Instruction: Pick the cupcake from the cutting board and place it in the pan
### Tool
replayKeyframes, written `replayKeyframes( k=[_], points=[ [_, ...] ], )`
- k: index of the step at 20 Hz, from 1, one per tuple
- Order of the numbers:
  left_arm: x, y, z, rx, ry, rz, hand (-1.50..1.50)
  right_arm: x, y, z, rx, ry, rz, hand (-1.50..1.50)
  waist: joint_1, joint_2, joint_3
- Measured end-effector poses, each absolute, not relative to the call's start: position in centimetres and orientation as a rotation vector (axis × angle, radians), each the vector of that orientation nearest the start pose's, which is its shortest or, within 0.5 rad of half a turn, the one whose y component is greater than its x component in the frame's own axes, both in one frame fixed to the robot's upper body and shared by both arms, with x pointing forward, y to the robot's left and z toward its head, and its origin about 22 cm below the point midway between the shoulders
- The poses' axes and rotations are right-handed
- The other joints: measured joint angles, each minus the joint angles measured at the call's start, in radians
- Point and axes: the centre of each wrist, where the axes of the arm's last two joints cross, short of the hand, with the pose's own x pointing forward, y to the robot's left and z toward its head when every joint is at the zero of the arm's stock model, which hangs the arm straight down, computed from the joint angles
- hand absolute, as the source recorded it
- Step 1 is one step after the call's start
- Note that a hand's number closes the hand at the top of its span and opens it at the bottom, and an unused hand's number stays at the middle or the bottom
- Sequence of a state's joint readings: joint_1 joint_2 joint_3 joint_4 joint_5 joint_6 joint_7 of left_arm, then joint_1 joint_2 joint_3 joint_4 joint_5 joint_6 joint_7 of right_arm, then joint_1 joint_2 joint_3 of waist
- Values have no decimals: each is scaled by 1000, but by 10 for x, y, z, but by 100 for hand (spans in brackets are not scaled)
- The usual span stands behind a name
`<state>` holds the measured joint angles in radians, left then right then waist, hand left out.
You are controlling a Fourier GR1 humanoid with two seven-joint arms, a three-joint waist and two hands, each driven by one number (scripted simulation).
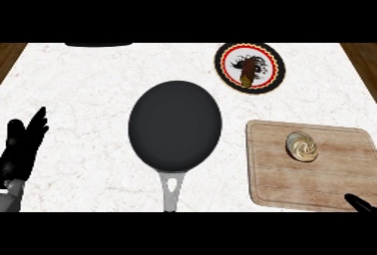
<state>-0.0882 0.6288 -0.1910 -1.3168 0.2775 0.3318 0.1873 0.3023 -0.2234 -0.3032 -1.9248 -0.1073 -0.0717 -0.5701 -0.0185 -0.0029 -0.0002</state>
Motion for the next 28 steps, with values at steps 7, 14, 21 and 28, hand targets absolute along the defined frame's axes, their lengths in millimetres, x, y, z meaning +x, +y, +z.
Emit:
replayKeyframes(
  k=[7,14,21,28],
  points=[
    [265,354,20,506,-1197,-88,0,130,-359,108,-834,-1915,378,-150,9,6,-5],
    [271,345,22,491,-1212,-108,0,131,-335,144,-984,-1566,661,-150,30,9,-5],
    [274,350,20,486,-1213,-114,0,154,-291,151,-1034,-1313,817,-150,41,9,-3],
    [268,350,15,493,-1201,-102,0,179,-258,131,-1034,-1202,868,-150,28,4,-1]
  ],
)
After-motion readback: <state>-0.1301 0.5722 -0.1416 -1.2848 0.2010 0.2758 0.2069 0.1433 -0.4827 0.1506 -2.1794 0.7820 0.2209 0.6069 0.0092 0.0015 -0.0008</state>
